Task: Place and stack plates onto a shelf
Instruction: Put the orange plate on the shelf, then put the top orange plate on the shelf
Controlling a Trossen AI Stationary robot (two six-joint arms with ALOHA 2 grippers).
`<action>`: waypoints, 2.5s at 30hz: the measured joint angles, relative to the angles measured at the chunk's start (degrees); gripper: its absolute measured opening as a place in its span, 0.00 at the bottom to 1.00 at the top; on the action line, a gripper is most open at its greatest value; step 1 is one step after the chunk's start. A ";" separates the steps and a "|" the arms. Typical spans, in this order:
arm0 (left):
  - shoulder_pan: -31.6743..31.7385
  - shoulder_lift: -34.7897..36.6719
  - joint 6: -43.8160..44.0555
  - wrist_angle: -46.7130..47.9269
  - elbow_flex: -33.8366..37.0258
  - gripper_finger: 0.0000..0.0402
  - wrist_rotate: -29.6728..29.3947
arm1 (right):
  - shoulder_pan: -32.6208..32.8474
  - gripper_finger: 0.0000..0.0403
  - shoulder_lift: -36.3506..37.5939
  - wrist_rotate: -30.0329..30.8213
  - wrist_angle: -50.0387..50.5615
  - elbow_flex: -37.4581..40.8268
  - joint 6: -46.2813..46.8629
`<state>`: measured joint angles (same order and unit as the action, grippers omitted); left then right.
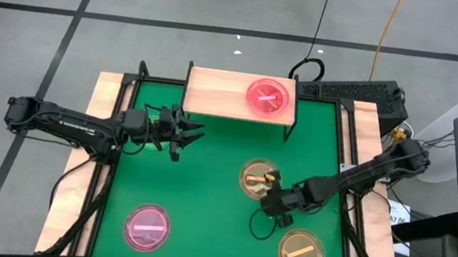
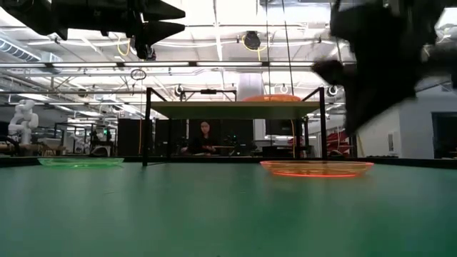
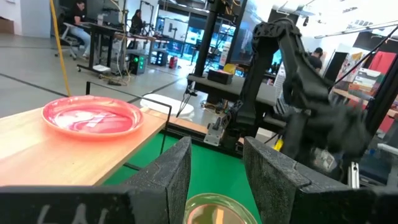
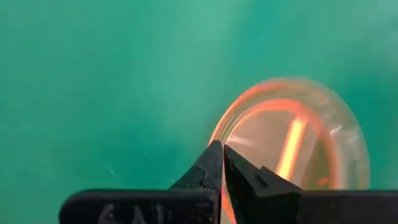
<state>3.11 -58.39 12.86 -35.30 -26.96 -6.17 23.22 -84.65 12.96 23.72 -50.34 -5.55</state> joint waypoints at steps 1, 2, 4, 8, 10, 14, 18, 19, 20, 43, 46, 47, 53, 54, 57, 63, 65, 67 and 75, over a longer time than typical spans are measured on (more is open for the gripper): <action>0.00 0.00 0.03 -0.05 0.00 0.38 0.00 | -0.03 0.00 1.35 -0.39 0.33 -0.91 -0.71; 0.00 0.00 0.15 -0.04 0.00 0.38 -0.02 | -0.23 0.00 2.80 -0.58 0.65 -1.64 -1.50; 0.00 0.00 0.15 -0.15 0.00 0.38 -0.02 | -0.62 0.00 5.92 -0.24 0.35 -3.07 -3.31; 0.00 0.00 0.64 -0.30 0.00 0.38 -0.04 | -2.39 0.00 11.96 1.89 0.22 -4.68 -5.46; 0.00 0.00 0.76 -0.12 0.00 0.38 -0.04 | -3.13 0.00 13.57 2.00 1.12 -4.48 -4.63; 0.00 0.00 0.36 0.03 0.00 0.38 -0.04 | -2.85 0.01 13.05 -1.19 0.24 -2.28 -2.63; 0.00 0.00 -0.10 0.01 0.00 0.38 -0.07 | -0.77 0.08 7.86 -2.89 -4.17 1.30 -2.03; 0.00 0.00 -0.06 0.01 0.00 0.38 -0.06 | -0.22 0.11 5.96 -2.99 -5.03 1.88 -2.04; 0.00 0.00 -0.06 0.03 0.00 0.38 -0.06 | 0.22 0.15 4.17 -3.26 -5.59 2.27 -2.04; 0.00 0.00 0.11 0.34 0.00 0.38 -0.04 | 0.90 0.03 -10.69 9.02 -4.63 2.50 -1.33; 0.00 -0.01 0.11 0.36 0.00 0.38 -0.06 | 0.85 0.01 -9.75 9.20 -4.05 2.62 -1.19; 0.00 0.00 0.11 0.40 0.00 0.38 -0.06 | 0.83 0.01 -9.30 9.54 -3.77 2.68 -1.21; 0.00 0.00 0.07 0.47 0.00 0.38 -0.06 | 0.85 0.00 -3.48 11.13 -3.49 1.76 -2.07; 0.00 0.00 0.07 0.51 0.00 0.38 -0.06 | 0.85 0.00 -2.30 11.15 -3.46 1.63 -2.34; 0.00 0.00 0.04 0.51 0.00 0.38 -0.07 | 0.80 0.00 1.79 11.68 -4.00 1.03 -3.66; 0.01 -0.02 -0.08 0.46 0.00 0.38 -1.81 | -1.74 0.00 8.51 20.83 -9.80 -0.68 -15.10; 0.02 -0.02 -0.14 0.44 0.00 0.38 -2.26 | -4.32 0.00 9.60 22.14 -13.73 -1.71 -20.65; 0.02 -0.02 -0.23 0.45 0.00 0.38 -2.29 | -7.55 0.00 9.68 22.34 -16.95 -3.19 -26.13; 0.02 0.00 -0.37 -1.30 0.00 0.38 -2.27 | -23.40 0.00 3.86 14.26 -18.54 -13.59 -36.76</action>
<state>3.13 -58.39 12.49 -36.60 -26.96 -8.44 -0.18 -80.78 27.22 5.18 -63.94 -42.31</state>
